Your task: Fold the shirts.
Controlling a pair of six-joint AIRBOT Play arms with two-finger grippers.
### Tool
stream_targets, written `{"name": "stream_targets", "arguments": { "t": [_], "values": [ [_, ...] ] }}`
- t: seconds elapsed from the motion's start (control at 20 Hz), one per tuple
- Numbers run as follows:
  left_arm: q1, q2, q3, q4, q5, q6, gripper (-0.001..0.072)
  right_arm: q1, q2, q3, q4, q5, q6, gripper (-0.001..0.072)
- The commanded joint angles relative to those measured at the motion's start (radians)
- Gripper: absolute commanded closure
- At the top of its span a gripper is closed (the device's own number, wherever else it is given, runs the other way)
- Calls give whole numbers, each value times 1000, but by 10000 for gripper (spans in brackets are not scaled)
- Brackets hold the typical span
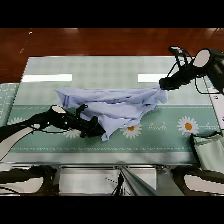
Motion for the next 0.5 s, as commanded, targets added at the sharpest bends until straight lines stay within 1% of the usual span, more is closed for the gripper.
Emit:
{"name": "stream_targets", "arguments": {
  "t": [0.0, 0.05, 0.2, 0.3, 0.4, 0.45],
  "values": [
    [13, -23, 10, -3, -17, 4, 614, 0, 0, 0, 1, 2, 2, 688],
    [15, -22, 10, -3, -16, 16, 688, 0, -1, 0, 1, 2, 2, 688],
    [18, -20, 13, -3, -23, 67, 690, 0, -1, 0, 1, 6, 2, 688],
    [18, -12, 27, -3, -63, 119, 691, 0, 0, 0, 0, 13, 0, 688],
    [18, 39, 52, -3, -101, 162, 692, 0, 0, 0, 0, 14, -4, 688],
    [18, 83, 66, -3, -113, 163, 692, 0, 0, 0, 0, 15, -4, 688]
  ]
}}
